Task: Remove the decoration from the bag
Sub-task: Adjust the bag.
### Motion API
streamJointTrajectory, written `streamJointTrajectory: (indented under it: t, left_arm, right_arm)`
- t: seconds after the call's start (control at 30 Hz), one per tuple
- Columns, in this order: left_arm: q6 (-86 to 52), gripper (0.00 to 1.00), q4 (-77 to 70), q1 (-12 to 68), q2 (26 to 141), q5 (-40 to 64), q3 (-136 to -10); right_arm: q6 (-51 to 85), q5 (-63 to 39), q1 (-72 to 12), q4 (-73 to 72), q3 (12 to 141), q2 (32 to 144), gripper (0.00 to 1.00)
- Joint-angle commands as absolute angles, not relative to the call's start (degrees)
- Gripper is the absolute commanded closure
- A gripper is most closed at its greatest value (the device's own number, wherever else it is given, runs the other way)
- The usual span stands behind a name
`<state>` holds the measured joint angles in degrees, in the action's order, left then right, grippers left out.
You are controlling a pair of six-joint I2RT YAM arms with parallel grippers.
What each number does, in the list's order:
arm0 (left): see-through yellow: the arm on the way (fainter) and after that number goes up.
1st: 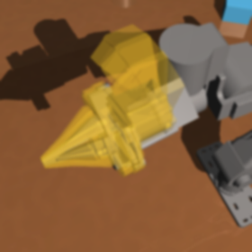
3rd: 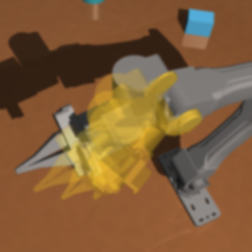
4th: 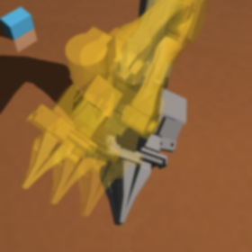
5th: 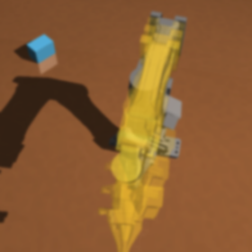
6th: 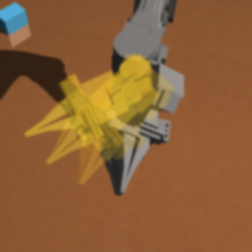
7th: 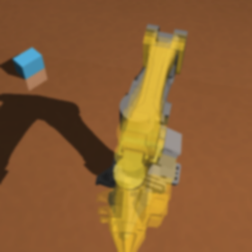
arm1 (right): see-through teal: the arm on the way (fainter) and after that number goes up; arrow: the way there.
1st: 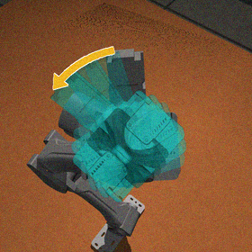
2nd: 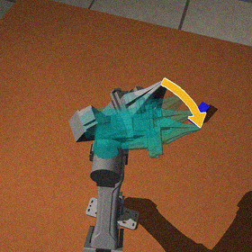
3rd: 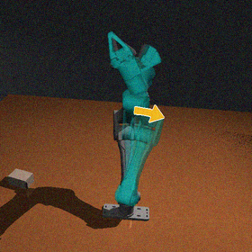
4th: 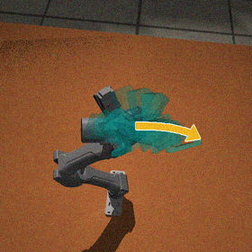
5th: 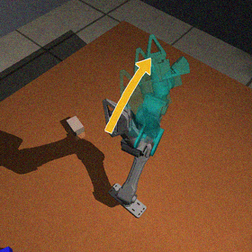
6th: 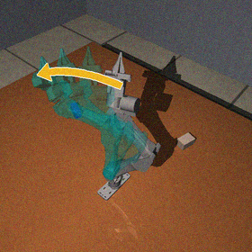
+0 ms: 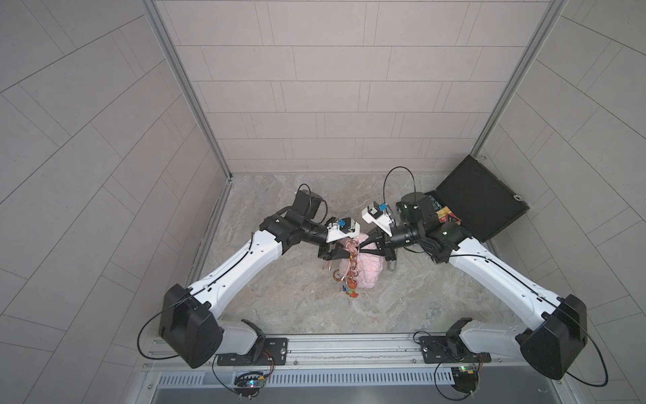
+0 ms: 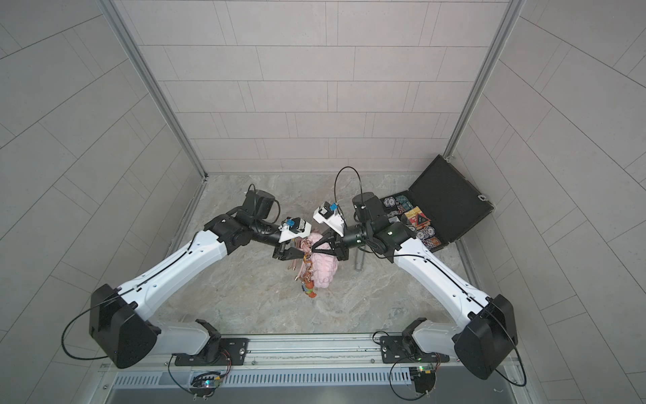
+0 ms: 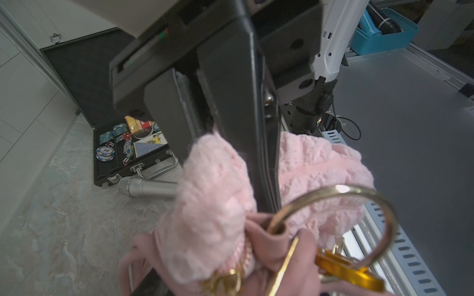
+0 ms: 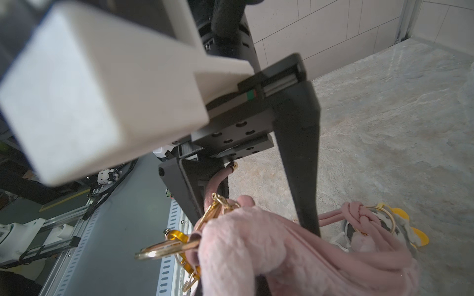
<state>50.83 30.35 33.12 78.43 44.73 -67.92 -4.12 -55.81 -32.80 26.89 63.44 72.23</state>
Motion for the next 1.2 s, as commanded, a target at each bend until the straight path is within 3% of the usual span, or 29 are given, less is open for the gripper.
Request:
streamJointTrajectory:
  t: [0.0, 0.2, 0.37, 0.6, 0.77, 1.07, 1.17]
  left_arm:
    - [49.51, 0.39, 22.61, 35.74, 78.38, 53.43, -68.30]
    - [49.79, 0.53, 27.73, 35.79, 79.01, 52.04, -69.79]
    - [48.96, 0.81, 29.68, 35.77, 78.37, 50.06, -70.02]
    - [48.89, 0.99, 32.39, 35.32, 76.49, 44.93, -69.96]
    - [45.74, 1.00, 33.34, 34.90, 74.78, 35.88, -70.26]
    - [36.46, 1.00, 32.73, 34.80, 71.22, 18.36, -70.46]
    - [31.35, 1.00, 31.99, 34.80, 70.86, 10.81, -70.37]
  right_arm:
    - [-5.59, -56.87, -34.99, 26.35, 63.68, 74.05, 1.00]
    - [-4.57, -56.10, -35.07, 24.72, 62.79, 73.92, 1.00]
    - [-4.48, -55.29, -35.08, 24.41, 62.58, 73.94, 1.00]
    - [-4.23, -53.92, -35.00, 24.55, 62.18, 73.79, 0.90]
    - [-4.27, -50.53, -34.26, 25.33, 61.99, 72.25, 0.68]
    - [-2.11, -31.06, -30.58, 26.24, 59.79, 61.43, 0.45]
    - [-0.90, -26.68, -30.43, 26.64, 59.86, 57.62, 0.43]
